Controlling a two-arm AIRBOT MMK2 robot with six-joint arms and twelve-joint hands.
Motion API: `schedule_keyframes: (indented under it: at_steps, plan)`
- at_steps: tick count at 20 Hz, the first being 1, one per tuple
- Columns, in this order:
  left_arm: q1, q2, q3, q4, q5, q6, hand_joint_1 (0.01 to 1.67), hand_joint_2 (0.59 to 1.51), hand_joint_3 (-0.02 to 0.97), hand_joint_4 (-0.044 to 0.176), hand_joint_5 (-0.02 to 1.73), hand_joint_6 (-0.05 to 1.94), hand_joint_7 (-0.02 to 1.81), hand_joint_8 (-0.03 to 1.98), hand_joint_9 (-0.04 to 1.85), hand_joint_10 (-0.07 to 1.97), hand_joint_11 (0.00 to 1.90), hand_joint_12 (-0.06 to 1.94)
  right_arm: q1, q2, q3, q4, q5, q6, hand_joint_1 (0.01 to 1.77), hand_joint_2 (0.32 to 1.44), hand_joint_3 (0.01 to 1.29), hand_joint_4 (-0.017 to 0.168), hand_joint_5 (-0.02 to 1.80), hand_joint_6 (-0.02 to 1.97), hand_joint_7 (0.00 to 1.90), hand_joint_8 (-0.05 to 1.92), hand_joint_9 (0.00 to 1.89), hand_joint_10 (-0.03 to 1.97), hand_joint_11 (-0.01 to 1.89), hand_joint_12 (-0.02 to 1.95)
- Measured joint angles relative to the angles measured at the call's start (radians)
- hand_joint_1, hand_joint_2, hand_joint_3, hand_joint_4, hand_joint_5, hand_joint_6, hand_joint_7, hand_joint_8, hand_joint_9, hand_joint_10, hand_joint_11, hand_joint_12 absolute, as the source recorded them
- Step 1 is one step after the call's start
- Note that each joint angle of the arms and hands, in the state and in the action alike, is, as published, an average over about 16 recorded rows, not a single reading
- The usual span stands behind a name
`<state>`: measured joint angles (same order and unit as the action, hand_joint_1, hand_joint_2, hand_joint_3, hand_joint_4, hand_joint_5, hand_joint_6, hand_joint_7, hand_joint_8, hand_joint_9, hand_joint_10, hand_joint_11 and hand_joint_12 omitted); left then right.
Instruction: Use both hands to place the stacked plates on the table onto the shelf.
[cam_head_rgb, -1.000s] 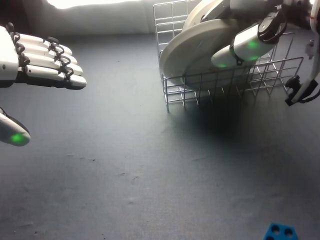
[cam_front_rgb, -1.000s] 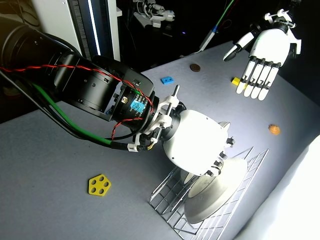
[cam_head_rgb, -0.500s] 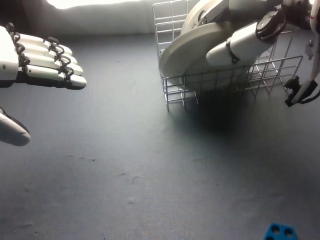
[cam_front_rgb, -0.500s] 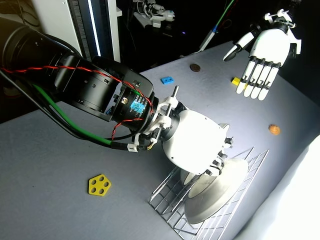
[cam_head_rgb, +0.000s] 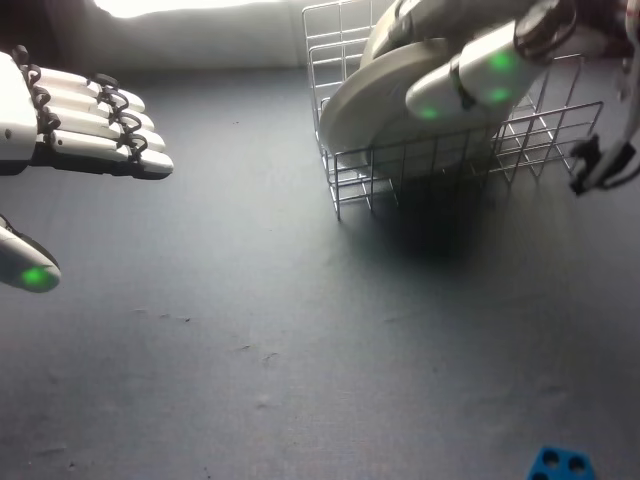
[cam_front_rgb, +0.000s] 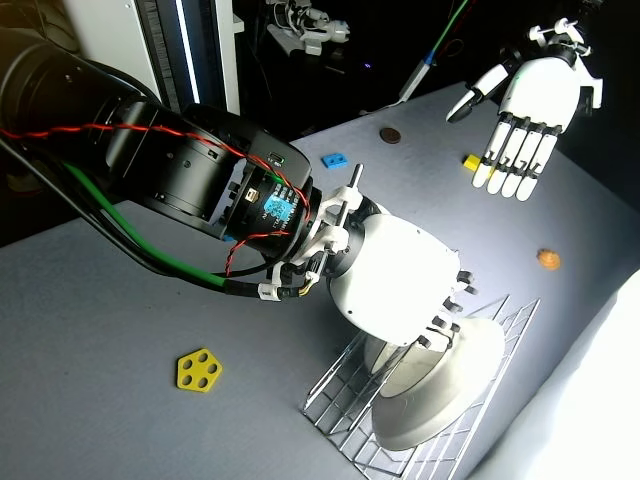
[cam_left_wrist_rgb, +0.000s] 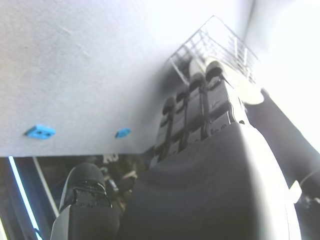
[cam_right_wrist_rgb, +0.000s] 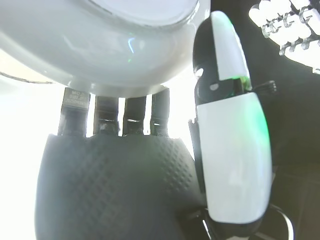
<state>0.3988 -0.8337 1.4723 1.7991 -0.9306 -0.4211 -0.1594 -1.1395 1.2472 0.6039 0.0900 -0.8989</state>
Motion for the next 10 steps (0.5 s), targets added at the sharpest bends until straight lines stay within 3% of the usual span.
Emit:
schedule_keyframes:
  at_steps: [10]
  plan:
    - [0.0,0.0,0.001,0.0,-0.003,0.0,0.02,1.113,0.005,0.0,0.02,0.01,0.04,0.0,0.02,0.01,0.02,0.01,0.033,0.013,-0.002,-0.039,0.023,-0.003,1.07,1.06,0.01,-0.004,0.61,0.2,0.73,0.08,0.45,0.66,0.14,1.52]
